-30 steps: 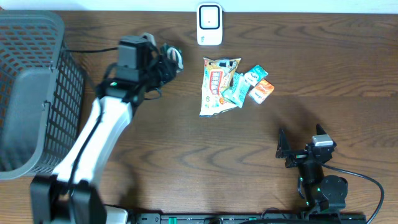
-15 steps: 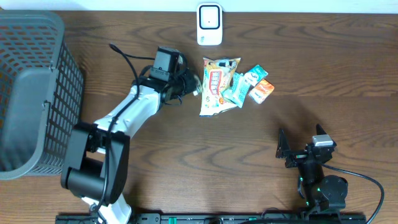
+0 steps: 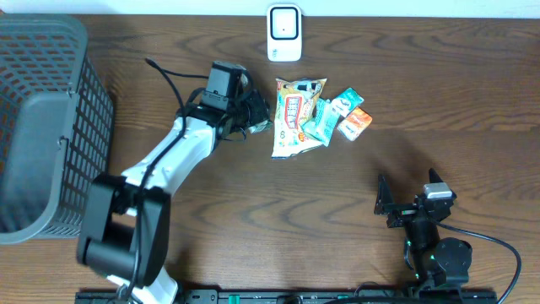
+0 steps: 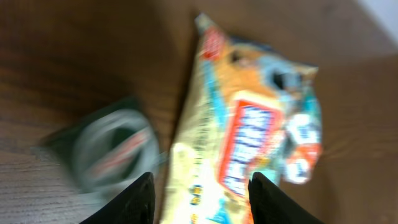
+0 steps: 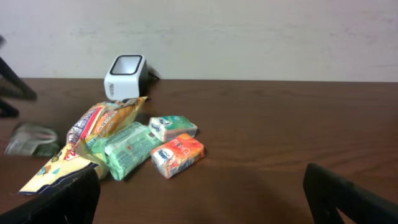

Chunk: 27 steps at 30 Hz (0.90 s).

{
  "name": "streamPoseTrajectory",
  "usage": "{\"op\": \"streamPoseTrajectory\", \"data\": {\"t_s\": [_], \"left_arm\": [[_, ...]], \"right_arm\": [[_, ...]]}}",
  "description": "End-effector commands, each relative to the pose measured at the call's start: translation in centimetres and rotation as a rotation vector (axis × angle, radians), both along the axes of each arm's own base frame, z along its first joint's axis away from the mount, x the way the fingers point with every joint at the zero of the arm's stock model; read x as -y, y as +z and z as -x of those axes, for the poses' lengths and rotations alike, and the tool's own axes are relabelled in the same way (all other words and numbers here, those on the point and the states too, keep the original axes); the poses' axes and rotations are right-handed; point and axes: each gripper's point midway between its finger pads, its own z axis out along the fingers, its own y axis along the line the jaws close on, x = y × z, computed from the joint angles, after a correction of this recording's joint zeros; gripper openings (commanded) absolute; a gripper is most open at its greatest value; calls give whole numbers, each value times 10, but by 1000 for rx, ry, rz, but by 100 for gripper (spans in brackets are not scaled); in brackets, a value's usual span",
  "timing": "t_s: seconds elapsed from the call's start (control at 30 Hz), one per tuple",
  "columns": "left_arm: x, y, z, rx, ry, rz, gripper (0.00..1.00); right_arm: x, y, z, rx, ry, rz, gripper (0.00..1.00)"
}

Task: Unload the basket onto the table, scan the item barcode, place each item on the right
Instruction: 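Lift the Zam-Buk tin out of the basket toward the scanner, then release the Zam-Buk tin on the table left of the yellow bag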

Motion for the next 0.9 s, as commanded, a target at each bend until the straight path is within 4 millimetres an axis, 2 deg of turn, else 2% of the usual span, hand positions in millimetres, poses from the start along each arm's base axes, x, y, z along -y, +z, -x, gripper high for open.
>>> {"op": "streamPoseTrajectory", "data": {"t_s": [0.0,0.1,0.23,0.4,0.5,0.57,0.63,0.7,0.73,0.8,0.87], "left_arm": [[0,57,0,123,-8,43,49],[-10,89,0,208,20,37,49],[-20,121,5,305,6,12,49],[-35,156,21,402,-26,-34,49],[-49,171,39,449,-64,-99,50],[-68,174,49,447,-36,-170,50],[-102,171,62,403,74,-284,50],[-133,165,77,345,167,-397,66],[-143,161,84,319,189,-433,98],[-154,153,99,262,204,-484,98],[-157,144,110,208,190,-502,98]], "right_arm": [[-1,-1,0,-1,1,16,99],[-1,-1,0,-1,1,16,99],[-1,-1,0,-1,1,16,99],[-1,-1,0,-1,1,16,99],[-1,-1,0,-1,1,16,99],[-1,-1,0,-1,1,16,99],[-1,-1,0,-1,1,16,99],[-1,-1,0,-1,1,16,99],[-1,-1,0,-1,1,16,99],[-1,-1,0,-1,1,16,99],[-1,-1,0,-1,1,16,99]]}}
